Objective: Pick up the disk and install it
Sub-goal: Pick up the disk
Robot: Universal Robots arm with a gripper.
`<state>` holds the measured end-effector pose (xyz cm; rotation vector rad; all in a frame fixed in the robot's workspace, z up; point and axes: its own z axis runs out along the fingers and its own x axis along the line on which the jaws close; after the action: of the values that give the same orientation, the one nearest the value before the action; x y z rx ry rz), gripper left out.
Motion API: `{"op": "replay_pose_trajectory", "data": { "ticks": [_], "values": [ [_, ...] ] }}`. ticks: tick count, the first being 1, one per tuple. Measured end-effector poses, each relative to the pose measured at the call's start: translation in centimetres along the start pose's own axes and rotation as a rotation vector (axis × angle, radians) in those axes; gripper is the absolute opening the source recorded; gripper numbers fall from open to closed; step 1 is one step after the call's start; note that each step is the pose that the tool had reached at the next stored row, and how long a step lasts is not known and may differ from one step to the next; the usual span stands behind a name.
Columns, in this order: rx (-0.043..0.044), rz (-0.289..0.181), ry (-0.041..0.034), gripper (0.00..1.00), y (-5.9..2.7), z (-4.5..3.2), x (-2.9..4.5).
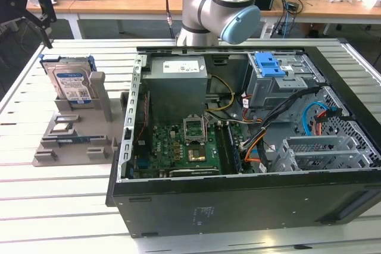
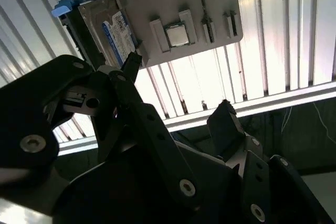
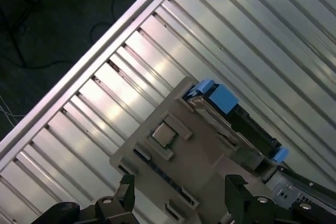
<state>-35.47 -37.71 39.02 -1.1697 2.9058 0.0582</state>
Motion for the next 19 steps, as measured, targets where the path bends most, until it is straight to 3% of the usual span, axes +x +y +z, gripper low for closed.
{"op": "replay_pose_trajectory", "data": {
  "ticks": [8,14,19],
  "values": [
    [-0.0028,-0.131,0.0041,0.78,0.00,0.00,0.00],
    [-0.0044,-0.203,0.0063,0.78,0.00,0.00,0.00],
    [-0.0065,-0.300,0.0094,0.78,0.00,0.01,0.00]
  ]
}}
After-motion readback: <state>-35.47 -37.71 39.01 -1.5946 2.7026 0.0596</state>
